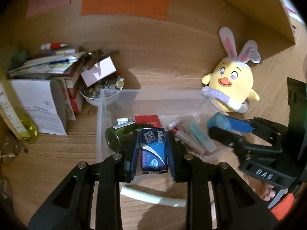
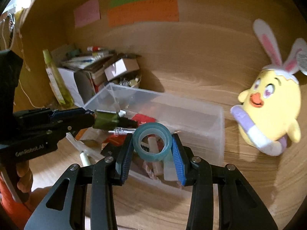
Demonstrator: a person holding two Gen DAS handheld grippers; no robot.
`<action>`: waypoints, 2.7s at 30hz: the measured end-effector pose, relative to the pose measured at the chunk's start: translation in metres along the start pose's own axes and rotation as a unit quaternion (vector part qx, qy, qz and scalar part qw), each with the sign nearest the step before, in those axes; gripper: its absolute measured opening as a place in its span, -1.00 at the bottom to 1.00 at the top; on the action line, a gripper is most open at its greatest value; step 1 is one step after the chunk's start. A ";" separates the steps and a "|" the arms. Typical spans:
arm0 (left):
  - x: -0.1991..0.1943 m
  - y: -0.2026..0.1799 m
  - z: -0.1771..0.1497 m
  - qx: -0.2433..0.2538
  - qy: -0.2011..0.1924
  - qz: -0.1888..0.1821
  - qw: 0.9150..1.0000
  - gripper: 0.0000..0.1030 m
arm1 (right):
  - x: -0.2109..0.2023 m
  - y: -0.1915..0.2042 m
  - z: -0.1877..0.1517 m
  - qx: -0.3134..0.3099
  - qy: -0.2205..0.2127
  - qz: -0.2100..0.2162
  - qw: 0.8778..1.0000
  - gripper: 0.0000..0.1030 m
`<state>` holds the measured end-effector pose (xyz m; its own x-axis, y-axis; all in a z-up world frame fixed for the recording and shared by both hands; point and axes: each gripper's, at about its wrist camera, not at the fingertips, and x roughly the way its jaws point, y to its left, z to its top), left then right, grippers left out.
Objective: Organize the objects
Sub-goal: 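Carry staple box and tape roll into the box and release them, then grasp the pink lotion bottle with right tool while left tool grasps mint-green stick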
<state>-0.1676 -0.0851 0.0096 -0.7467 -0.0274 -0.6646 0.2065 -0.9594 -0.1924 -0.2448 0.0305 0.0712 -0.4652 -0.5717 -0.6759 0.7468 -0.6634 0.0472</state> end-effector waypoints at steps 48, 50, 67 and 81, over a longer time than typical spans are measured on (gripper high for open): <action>-0.063 0.041 -0.115 -0.003 0.040 0.057 0.998 0.24 | 0.000 0.100 -0.113 -0.207 0.115 0.101 0.966 0.51; -0.061 0.039 -0.115 0.005 0.044 0.055 0.998 0.24 | 0.005 0.091 -0.109 -0.182 0.122 0.112 0.969 0.28; 0.022 -0.038 -0.088 0.222 0.125 -0.001 0.967 0.33 | -0.040 0.016 -0.136 -0.058 0.114 0.070 0.989 -0.41; 0.049 -0.031 -0.068 0.222 0.179 -0.053 0.957 -0.23 | -0.052 -0.017 -0.132 0.007 0.098 0.057 0.994 -0.42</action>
<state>-0.1677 -0.0378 -0.0666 -0.4672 0.0976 -0.8787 -0.2068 -0.9784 0.0013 -0.1703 0.1348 0.0084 -0.2759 -0.5388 -0.7960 0.7812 -0.6082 0.1409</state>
